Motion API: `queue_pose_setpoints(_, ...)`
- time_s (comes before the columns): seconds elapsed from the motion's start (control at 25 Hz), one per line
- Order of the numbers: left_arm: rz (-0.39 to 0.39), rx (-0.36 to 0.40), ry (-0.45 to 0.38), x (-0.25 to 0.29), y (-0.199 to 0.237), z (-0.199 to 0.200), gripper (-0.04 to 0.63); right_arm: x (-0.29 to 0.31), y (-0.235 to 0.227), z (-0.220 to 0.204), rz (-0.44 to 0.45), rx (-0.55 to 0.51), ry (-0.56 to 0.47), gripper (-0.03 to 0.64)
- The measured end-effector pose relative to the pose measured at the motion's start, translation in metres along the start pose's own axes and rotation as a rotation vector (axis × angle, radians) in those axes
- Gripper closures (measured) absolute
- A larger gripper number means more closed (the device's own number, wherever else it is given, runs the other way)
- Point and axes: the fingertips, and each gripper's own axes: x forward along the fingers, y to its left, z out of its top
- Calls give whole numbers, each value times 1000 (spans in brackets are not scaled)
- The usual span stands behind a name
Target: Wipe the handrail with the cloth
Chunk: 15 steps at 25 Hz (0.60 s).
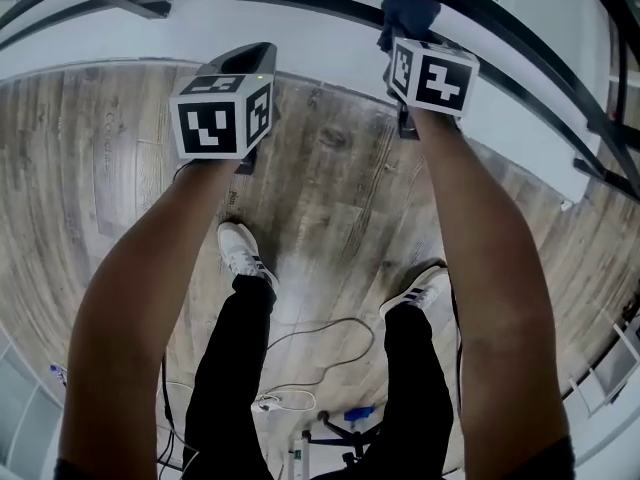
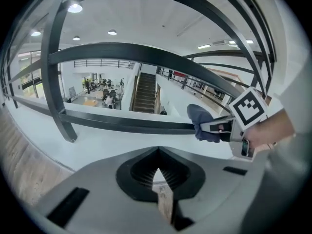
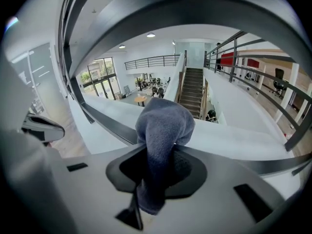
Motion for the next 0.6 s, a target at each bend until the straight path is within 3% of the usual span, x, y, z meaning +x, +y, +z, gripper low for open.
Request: queue_pose_setpoints(0.6, -68, 68, 8, 44, -151, 24, 594, -51, -147, -48, -26, 49, 27, 526)
